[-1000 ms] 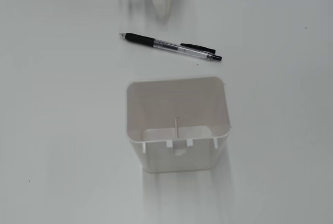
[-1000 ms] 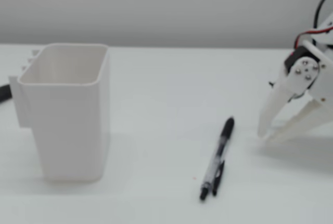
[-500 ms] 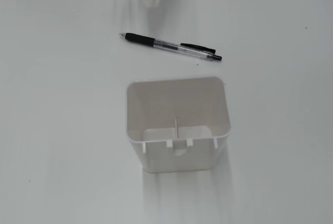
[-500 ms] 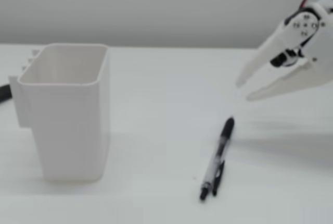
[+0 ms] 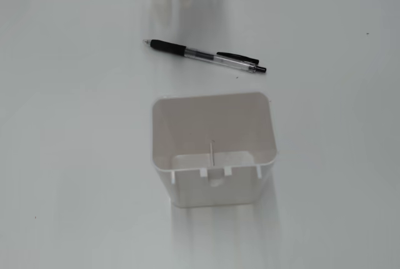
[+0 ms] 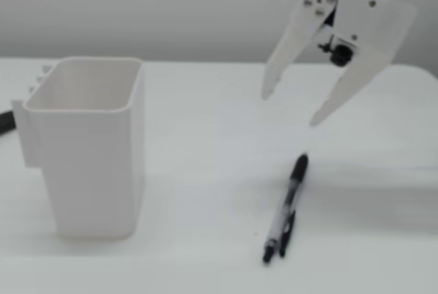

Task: Pick up the pen and put it in the pen holder.

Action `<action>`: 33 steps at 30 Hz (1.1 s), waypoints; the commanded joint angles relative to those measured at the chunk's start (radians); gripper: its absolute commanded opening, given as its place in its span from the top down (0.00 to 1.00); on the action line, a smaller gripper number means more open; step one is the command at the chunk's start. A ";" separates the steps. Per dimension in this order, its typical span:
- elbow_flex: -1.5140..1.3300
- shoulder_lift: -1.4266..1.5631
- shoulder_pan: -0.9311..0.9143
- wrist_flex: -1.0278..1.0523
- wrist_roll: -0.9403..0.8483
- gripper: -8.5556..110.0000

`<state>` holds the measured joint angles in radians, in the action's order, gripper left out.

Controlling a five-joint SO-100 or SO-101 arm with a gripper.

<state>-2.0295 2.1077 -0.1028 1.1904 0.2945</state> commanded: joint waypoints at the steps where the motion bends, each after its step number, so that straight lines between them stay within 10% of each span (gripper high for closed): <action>1: 0.124 -0.181 0.060 0.012 0.052 0.77; 26: 0.063 -0.495 0.130 -0.204 0.055 0.77; 33: 0.075 -0.568 0.130 -0.204 0.055 0.91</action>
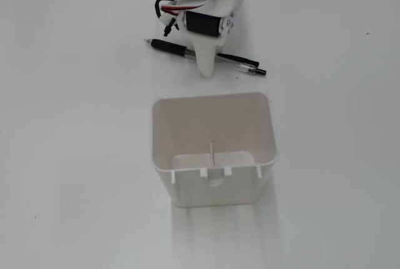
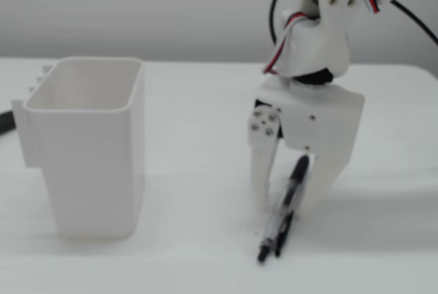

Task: Pick up the pen and put it in the pen holder.

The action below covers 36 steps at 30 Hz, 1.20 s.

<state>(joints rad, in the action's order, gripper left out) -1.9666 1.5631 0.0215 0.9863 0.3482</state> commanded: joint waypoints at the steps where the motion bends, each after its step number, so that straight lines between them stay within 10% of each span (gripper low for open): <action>1: 0.012 -0.028 0.006 0.000 0.002 0.91; 23: 0.439 0.660 0.017 0.143 0.023 0.93; 36: 1.012 0.262 0.009 -0.061 0.545 0.93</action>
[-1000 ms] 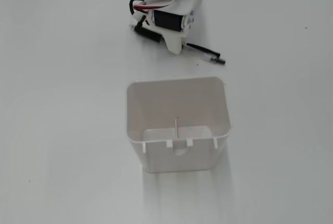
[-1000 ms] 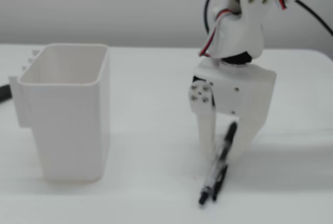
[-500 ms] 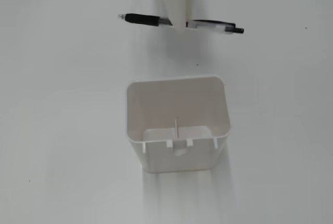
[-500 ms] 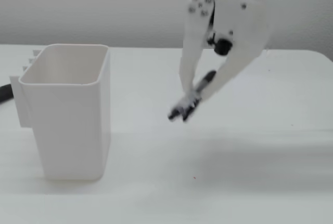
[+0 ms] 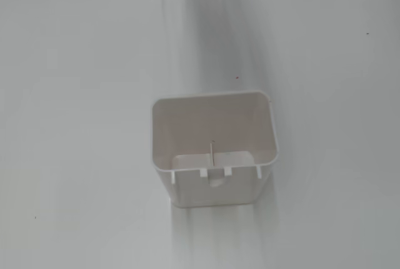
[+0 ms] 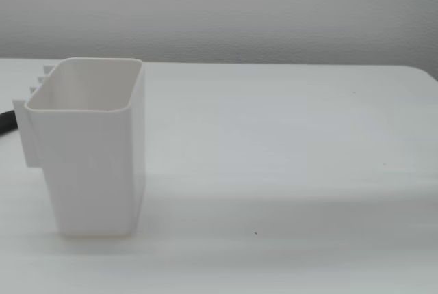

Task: Pick up the pen and put it in the pen holder.

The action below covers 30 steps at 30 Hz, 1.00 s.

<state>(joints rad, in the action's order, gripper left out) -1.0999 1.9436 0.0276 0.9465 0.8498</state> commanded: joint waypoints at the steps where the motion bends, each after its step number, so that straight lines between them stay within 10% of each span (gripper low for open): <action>1: 0.190 -0.169 0.008 -0.021 0.048 0.93; 30: 0.339 -0.703 0.002 -0.092 0.221 0.93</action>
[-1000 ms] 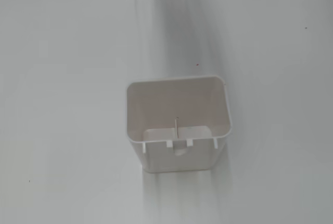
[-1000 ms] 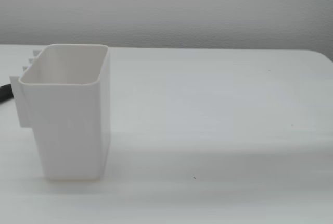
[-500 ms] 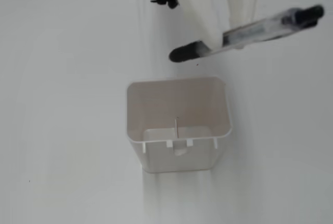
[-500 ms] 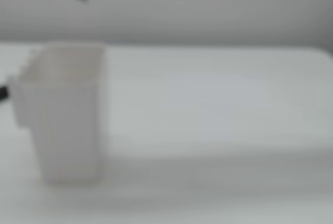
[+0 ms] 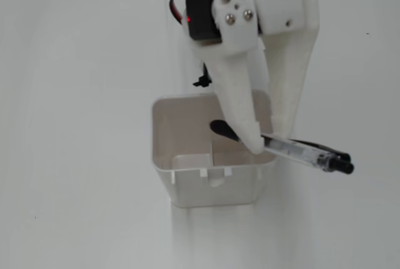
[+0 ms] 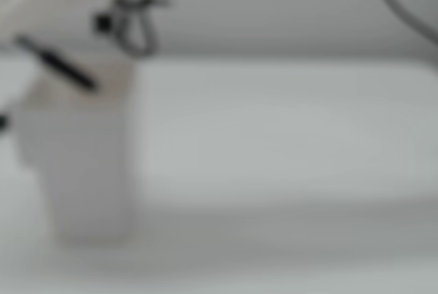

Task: Pick up the pen and put it in the pen holder.

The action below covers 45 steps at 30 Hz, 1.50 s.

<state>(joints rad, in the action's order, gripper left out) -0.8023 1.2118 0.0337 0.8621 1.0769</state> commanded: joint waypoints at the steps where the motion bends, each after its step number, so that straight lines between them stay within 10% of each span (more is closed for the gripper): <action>1: 0.041 0.031 -0.006 -0.005 -0.006 0.93; 20: 0.060 0.054 -0.081 0.155 -0.018 0.87; 34: 0.040 0.528 -0.006 0.603 -0.795 0.75; 45: -0.281 0.893 -0.011 0.825 -0.988 0.75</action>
<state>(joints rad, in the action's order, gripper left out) -0.9511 1.9681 0.0291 1.6797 0.1120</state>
